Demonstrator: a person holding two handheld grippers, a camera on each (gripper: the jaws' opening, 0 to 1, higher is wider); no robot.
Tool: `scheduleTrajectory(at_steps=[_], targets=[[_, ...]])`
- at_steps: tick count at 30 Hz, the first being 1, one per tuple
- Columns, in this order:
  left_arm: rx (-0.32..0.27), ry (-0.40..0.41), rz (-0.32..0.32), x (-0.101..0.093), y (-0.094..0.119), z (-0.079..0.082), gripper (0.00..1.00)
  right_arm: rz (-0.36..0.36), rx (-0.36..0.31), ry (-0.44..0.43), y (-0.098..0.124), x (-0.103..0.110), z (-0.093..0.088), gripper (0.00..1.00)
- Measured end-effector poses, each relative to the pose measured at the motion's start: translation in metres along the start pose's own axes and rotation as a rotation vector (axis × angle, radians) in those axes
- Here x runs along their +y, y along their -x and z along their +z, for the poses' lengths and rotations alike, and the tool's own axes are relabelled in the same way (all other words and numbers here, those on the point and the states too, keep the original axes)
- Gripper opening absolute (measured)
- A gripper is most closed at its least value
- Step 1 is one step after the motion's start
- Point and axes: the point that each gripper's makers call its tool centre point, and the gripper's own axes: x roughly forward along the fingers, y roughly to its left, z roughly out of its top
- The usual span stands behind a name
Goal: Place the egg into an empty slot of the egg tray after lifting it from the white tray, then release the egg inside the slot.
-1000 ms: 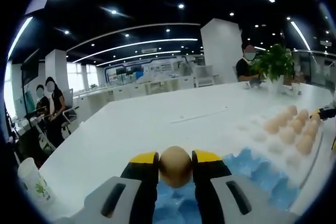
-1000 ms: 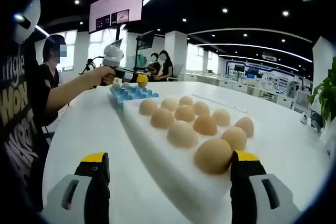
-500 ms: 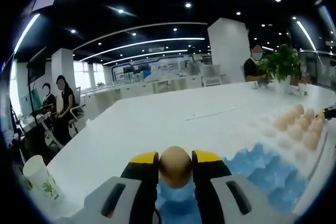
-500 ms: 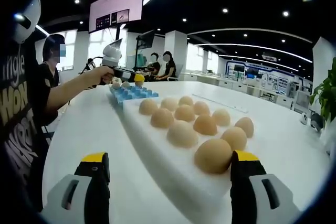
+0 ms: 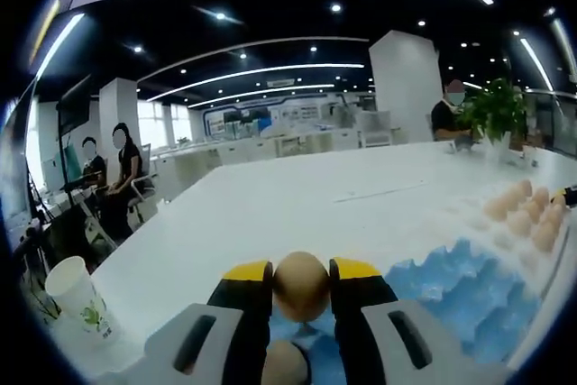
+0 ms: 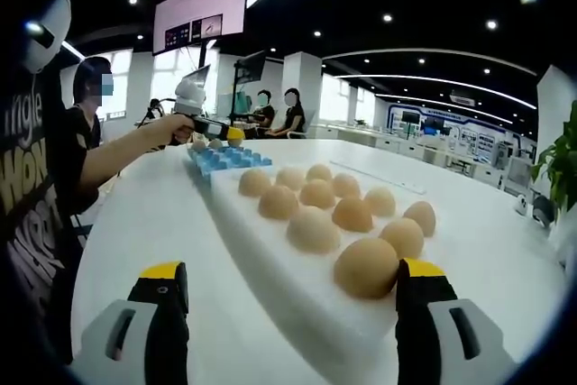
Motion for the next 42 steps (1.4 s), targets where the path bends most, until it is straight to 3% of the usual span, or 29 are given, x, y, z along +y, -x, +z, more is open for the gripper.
scheduleTrajectory(at_steps=[17,21,22,33,37,42], targets=[[0.058,0.033,0.027,0.013,-0.001,-0.02,0.25,0.001,-0.008,0.001,0.0,0.0,0.0,1.0],[0.101,-0.009,0.037,0.014,-0.003,-0.03,0.25,0.003,-0.008,0.01,0.0,0.001,0.0,1.0],[0.086,-0.035,0.045,0.015,-0.003,-0.027,0.24,0.003,-0.009,0.01,0.0,0.001,0.0,1.0],[0.096,-0.019,0.031,0.01,-0.005,-0.025,0.25,0.0,-0.011,0.009,0.0,0.0,0.0,1.0],[0.104,-0.03,0.019,0.007,-0.004,-0.025,0.27,-0.001,-0.012,0.009,-0.001,0.0,0.0,1.0],[0.104,-0.043,0.043,0.012,-0.007,-0.026,0.43,-0.002,-0.012,0.013,-0.001,0.0,-0.001,1.0]])
